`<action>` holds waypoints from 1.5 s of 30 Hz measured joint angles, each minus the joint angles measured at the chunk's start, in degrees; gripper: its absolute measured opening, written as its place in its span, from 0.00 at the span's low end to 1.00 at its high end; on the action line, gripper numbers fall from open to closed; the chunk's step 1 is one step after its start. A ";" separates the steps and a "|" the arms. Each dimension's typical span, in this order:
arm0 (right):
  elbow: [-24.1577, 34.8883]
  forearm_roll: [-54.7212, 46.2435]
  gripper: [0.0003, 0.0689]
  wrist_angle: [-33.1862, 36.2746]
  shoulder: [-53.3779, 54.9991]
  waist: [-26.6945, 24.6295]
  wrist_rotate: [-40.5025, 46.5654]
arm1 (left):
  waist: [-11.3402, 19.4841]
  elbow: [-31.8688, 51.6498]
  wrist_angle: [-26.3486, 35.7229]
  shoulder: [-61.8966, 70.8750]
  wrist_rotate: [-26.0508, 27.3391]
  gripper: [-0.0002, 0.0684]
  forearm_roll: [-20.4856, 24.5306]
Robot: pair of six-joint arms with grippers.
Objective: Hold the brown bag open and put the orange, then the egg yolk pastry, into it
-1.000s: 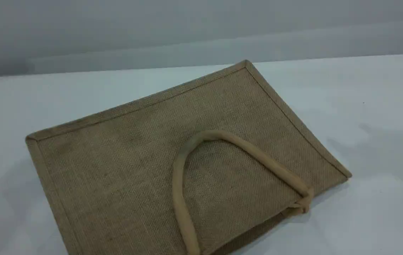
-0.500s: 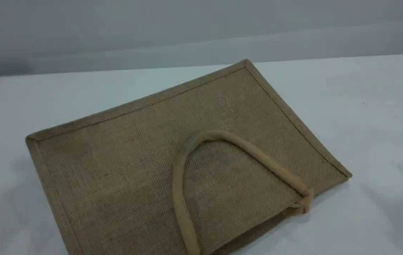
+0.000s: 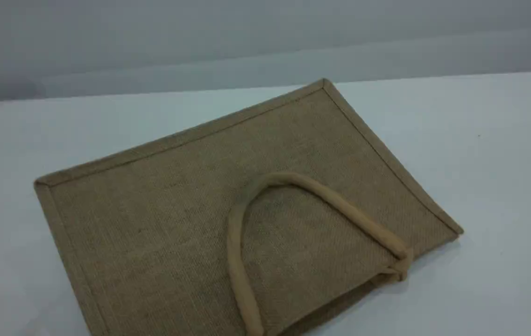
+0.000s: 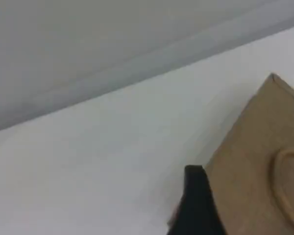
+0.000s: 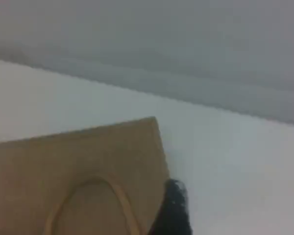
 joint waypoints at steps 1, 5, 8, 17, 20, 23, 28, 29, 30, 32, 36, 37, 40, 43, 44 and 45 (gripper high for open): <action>0.13 -0.25 0.80 0.82 -1.58 0.00 0.00 | 0.00 2.25 0.00 -2.67 0.00 0.69 0.00; 0.75 -0.25 0.80 3.65 -7.45 0.00 0.06 | 0.00 10.21 0.00 -12.33 0.17 0.69 -0.23; 0.94 -0.05 0.80 6.35 -10.75 0.00 1.05 | 0.00 16.22 0.01 -19.53 0.17 0.69 -0.29; 7.47 -0.48 0.80 6.38 -17.91 0.00 2.32 | 0.00 31.55 -0.04 -37.49 0.00 0.69 -0.35; 11.49 -1.44 0.80 6.38 -20.12 0.00 2.27 | 0.00 35.63 -0.05 -41.04 0.00 0.69 -0.35; 16.13 -4.09 0.80 6.32 -21.97 0.00 2.09 | 0.00 39.44 -0.05 -42.65 -0.23 0.69 -1.56; 24.63 -7.16 0.80 3.50 -25.21 0.00 1.67 | 0.00 44.73 -0.20 -42.64 -0.25 0.69 -3.28; 26.18 -7.03 0.80 2.03 -25.68 0.00 1.09 | 0.00 45.57 -0.26 -42.64 -0.25 0.69 -3.28; 27.34 -6.94 0.80 1.20 -26.08 0.00 0.78 | 0.00 46.40 -0.26 -42.64 -0.25 0.69 -3.28; 29.69 -7.17 0.80 0.29 -26.88 0.00 0.78 | 0.00 48.57 -0.26 -42.64 -1.15 0.69 -3.28; 32.87 -8.29 0.80 -1.07 -29.18 0.00 0.40 | 0.00 51.90 -0.64 -42.64 -4.00 0.69 -3.23; 33.23 -8.40 0.80 -1.07 -29.74 0.00 0.40 | 0.00 52.78 -1.63 -42.64 -4.37 0.69 -3.23; 33.41 -8.40 0.80 -0.64 -31.13 0.00 0.40 | 0.00 54.74 -3.90 -42.59 -4.38 0.69 -2.95; 33.44 -8.40 0.80 -0.70 -31.13 0.00 0.46 | 0.00 54.96 -5.45 -42.59 -4.38 0.69 -2.81; 33.44 -8.40 0.80 -0.70 -31.13 0.00 0.46 | 0.00 55.00 -5.55 -42.59 -4.38 0.69 -2.74; 33.50 -8.29 0.80 -0.70 -31.07 0.00 0.46 | 0.00 55.07 -5.60 -42.59 -4.38 0.69 -2.69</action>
